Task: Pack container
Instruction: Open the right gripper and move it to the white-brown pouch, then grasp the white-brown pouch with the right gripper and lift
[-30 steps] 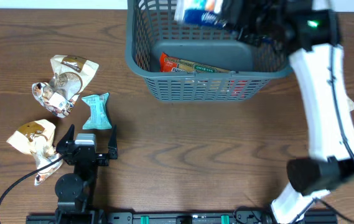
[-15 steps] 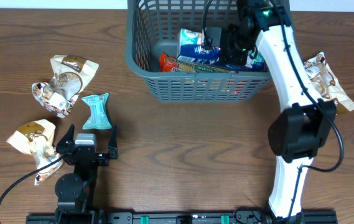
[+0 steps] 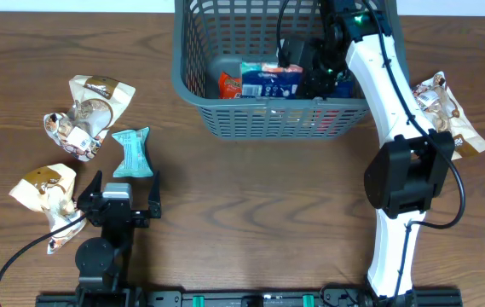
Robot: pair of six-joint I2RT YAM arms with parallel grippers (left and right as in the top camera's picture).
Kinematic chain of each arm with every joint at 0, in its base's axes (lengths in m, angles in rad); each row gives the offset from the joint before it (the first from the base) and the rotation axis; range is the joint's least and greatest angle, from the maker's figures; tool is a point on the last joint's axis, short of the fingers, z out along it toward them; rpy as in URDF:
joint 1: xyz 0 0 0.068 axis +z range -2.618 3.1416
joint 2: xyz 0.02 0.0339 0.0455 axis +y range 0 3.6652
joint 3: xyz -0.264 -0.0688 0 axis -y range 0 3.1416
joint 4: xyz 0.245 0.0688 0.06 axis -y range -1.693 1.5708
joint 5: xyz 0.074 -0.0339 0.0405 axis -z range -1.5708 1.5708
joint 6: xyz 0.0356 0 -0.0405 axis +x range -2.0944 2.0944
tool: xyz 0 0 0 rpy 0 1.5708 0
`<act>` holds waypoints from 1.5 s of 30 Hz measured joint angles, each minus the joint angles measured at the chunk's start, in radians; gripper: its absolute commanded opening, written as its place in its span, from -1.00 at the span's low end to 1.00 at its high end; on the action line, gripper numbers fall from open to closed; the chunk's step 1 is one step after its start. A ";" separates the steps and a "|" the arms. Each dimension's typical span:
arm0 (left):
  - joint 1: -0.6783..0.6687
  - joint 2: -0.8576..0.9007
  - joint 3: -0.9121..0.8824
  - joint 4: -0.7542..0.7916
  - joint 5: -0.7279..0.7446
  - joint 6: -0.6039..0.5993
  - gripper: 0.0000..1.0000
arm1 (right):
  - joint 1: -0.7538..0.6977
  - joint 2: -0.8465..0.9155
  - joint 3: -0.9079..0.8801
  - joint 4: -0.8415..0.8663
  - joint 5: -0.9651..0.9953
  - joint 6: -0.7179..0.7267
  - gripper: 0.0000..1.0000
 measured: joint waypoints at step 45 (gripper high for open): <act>0.000 0.000 0.000 0.000 0.000 -0.002 0.97 | -0.673 -0.009 0.238 -0.173 0.029 0.478 0.99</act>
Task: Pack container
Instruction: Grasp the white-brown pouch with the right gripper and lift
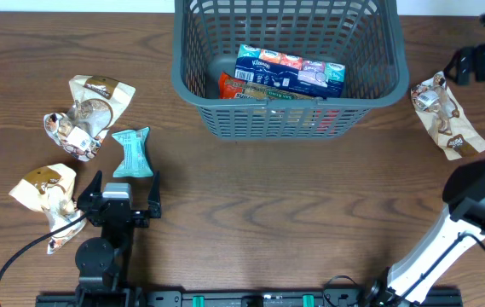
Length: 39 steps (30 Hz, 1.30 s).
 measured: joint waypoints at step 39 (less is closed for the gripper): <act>0.000 0.000 0.000 0.006 0.000 0.000 0.97 | 0.012 0.357 -0.049 0.074 0.109 0.001 0.78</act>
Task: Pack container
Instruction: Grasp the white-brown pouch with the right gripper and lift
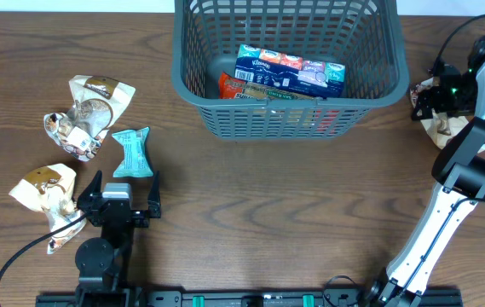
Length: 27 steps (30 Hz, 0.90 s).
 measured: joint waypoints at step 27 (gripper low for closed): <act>0.000 0.000 0.000 0.000 0.000 0.000 0.97 | 0.050 -0.037 -0.069 0.008 0.019 0.074 -0.98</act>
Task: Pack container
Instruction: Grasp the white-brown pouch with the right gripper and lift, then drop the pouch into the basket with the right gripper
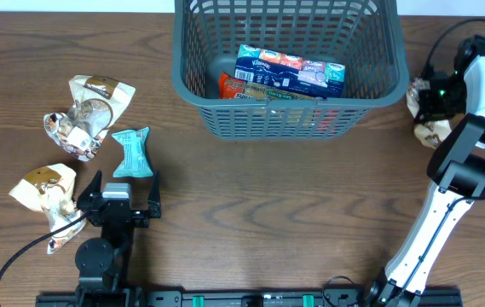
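Note:
The grey basket [193, 85] stands at the back centre and holds a tissue pack [290, 70] and a red packet [230, 85]. My right gripper [434, 102] is down on a brown-and-white snack bag [416, 95] just right of the basket. Its body hides the fingers, so I cannot tell whether they are open or shut. More of that bag shows below the gripper. My left gripper [123, 189] rests open at the front left, holding nothing. Left of it lie snack bags [99, 92], [70, 130], [44, 186] and a teal packet [131, 152].
The right arm [447, 196] stretches from the front edge up the right side of the wooden table [276, 196]. The basket's right wall is close to the right gripper. A black cable [20, 256] loops at the front left.
My right gripper has shifted slightly up and toward the basket's right wall, still on the snack bag. The visible parts of the bag look more bunched. The left arm has not moved.
My right gripper was inside the basket at the tissue pack. Then it was out at the far right edge, the tissue pack lying in the basket and the right snack bag flat on the table. After that it came down onto that bag, where it stays.

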Robot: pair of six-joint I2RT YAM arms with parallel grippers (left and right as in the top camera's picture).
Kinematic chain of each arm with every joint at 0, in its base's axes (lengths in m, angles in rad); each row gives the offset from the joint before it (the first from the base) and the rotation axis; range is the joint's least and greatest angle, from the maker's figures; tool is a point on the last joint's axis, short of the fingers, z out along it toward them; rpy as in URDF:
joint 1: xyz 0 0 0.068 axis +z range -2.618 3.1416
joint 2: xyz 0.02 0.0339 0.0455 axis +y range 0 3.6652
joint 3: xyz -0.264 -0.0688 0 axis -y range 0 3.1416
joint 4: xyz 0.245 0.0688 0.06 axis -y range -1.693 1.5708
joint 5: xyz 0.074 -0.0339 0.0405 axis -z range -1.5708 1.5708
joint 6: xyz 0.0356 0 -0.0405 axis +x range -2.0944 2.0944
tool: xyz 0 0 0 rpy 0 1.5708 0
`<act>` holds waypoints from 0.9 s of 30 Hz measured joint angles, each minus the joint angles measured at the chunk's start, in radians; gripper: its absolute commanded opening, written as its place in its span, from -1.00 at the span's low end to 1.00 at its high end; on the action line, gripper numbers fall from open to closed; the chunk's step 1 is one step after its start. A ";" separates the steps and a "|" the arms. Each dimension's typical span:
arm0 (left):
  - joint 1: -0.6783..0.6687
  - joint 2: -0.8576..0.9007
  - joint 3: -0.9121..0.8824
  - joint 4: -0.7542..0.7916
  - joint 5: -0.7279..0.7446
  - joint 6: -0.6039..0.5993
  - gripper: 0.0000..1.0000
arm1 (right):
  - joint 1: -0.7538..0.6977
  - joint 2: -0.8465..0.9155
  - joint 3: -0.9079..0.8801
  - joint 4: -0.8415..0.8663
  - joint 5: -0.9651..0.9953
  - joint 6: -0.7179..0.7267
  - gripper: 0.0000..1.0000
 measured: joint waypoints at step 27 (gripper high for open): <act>0.000 0.000 0.000 0.000 0.000 0.000 0.97 | 0.408 -0.687 0.390 -0.035 -0.232 -0.145 -0.99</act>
